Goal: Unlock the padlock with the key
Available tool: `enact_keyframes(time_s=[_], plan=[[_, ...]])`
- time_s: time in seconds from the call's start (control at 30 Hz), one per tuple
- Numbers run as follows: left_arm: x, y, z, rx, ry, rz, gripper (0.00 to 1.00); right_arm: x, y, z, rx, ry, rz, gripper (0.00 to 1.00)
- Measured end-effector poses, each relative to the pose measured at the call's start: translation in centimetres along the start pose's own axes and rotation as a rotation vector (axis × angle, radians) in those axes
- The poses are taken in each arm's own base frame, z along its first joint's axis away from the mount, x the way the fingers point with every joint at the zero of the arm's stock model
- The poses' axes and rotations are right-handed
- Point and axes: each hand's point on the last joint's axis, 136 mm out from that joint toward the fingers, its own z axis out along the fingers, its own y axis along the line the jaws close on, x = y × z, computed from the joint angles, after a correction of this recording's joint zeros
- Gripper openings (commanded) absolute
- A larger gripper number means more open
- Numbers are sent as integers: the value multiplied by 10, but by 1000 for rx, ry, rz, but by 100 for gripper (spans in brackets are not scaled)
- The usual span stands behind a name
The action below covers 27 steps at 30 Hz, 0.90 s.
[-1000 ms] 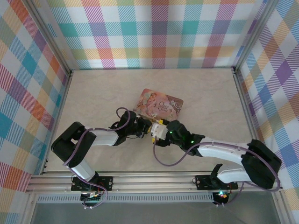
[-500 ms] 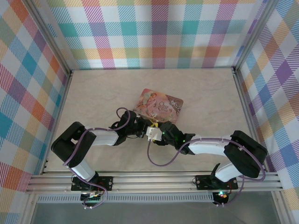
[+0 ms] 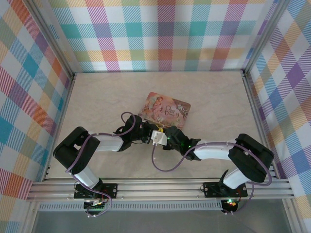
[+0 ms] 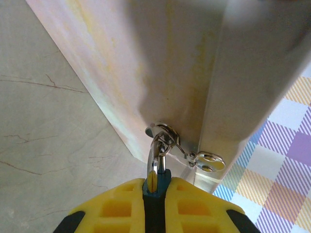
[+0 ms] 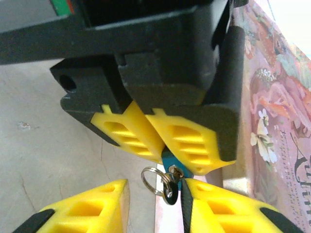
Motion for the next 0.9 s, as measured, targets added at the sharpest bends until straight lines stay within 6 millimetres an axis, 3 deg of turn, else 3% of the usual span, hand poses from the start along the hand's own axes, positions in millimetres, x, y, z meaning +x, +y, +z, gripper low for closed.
enact_keyframes(time_s=[0.57, 0.9], plan=[[-3, 0, 0, 0, -15, -4, 0, -1, -10, 5, 58, 10, 39, 0], [-3, 0, 0, 0, -20, -4, 0, -1, -11, 5, 73, 15, 137, 0]])
